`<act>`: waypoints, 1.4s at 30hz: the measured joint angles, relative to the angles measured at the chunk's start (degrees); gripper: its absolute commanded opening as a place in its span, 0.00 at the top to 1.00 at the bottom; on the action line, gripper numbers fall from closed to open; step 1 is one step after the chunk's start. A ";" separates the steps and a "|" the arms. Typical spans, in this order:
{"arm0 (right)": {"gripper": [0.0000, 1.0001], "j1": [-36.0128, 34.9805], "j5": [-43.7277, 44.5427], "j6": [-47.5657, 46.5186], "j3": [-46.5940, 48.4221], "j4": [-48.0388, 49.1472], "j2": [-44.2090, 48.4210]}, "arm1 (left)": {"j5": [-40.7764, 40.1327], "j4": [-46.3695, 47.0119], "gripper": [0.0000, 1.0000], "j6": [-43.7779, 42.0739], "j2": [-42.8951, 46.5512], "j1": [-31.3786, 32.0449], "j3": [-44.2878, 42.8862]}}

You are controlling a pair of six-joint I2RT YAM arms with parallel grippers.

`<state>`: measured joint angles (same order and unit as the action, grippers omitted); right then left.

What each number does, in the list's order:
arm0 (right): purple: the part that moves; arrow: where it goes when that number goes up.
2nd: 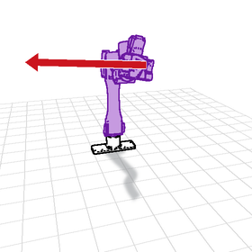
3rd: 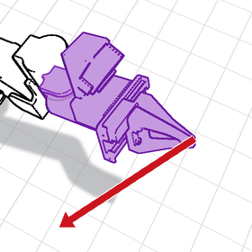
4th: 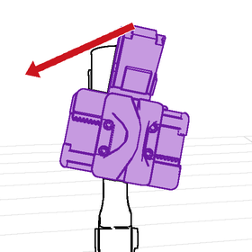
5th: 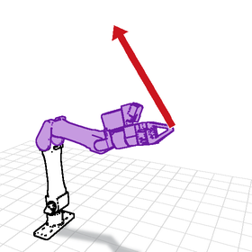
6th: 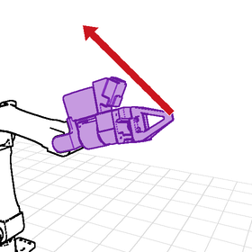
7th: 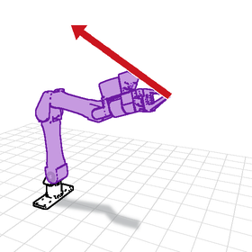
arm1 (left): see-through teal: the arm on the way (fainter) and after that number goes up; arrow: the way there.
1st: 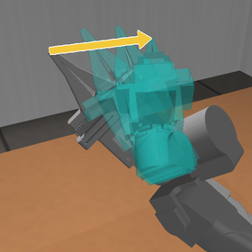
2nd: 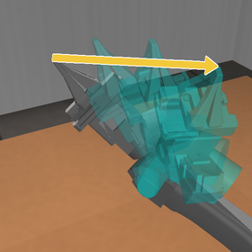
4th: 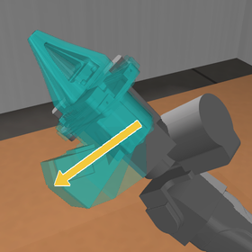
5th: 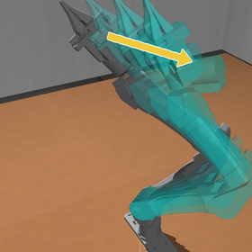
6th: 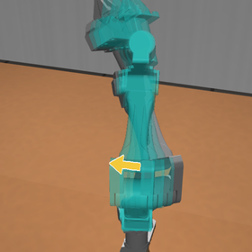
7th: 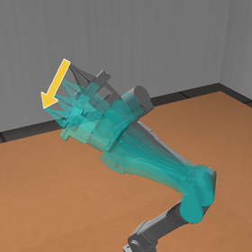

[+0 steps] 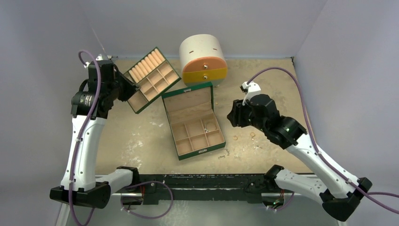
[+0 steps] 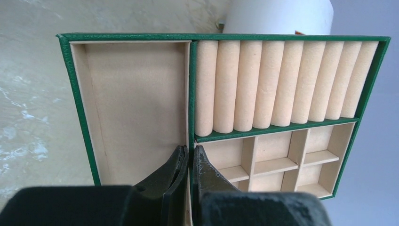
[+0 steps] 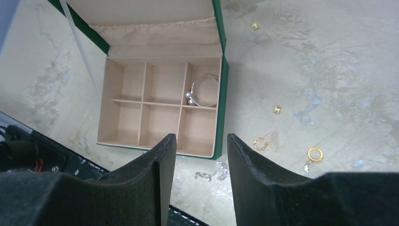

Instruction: Organize the mixed jewelry

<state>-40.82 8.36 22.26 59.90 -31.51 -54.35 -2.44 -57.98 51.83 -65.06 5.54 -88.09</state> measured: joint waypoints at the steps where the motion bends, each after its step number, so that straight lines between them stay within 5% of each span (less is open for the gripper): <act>1: 0.52 0.00 0.37 0.02 0.61 -0.63 0.59 | 1.07 -0.39 1.00 0.00 -0.13 0.35 -0.26; 7: 0.52 0.00 3.72 0.04 4.50 -4.24 3.69 | 4.55 -1.16 1.00 0.68 -0.42 4.52 -1.62; 26: 0.49 0.00 14.49 2.23 8.15 -12.33 6.80 | -1.09 12.48 1.00 12.74 -4.26 37.20 12.11; 42: 0.49 0.00 16.81 3.89 9.40 -14.88 9.49 | -8.63 24.63 1.00 20.96 -8.33 45.40 27.02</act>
<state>-40.82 25.17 26.15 69.30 -46.39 -44.86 -11.07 -33.34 72.79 -73.38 50.94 -61.08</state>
